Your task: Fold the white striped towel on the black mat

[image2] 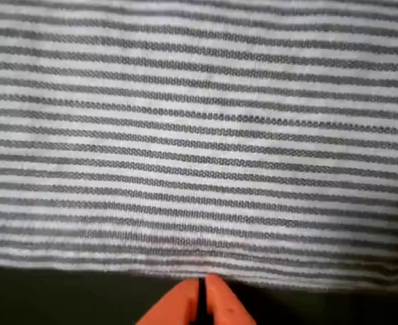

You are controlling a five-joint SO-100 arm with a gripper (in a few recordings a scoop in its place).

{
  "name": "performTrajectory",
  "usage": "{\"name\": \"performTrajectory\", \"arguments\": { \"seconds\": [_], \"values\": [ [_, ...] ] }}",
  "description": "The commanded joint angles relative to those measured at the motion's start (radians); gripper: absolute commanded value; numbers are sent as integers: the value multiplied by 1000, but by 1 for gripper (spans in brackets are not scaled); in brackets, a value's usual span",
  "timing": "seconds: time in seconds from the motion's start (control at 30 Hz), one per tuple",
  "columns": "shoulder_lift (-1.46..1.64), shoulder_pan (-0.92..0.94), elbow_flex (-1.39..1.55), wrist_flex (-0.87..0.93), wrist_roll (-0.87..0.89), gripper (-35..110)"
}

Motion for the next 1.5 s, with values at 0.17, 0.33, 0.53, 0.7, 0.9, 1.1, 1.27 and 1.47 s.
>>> {"name": "performTrajectory", "arguments": {
  "seconds": [0.17,0.33,0.53,0.7,0.9,1.1,1.27,1.47],
  "values": [
    [-156,-54,-201,17,25,0],
    [-304,-126,-367,52,80,0],
    [-488,-224,-568,69,150,0],
    [-618,-302,-726,92,230,0],
    [-779,-388,-885,94,311,0],
    [-996,-449,-1069,75,400,0],
    [-1243,-483,-1304,92,499,0],
    [-1440,-515,-1516,94,543,0]
  ]
}}
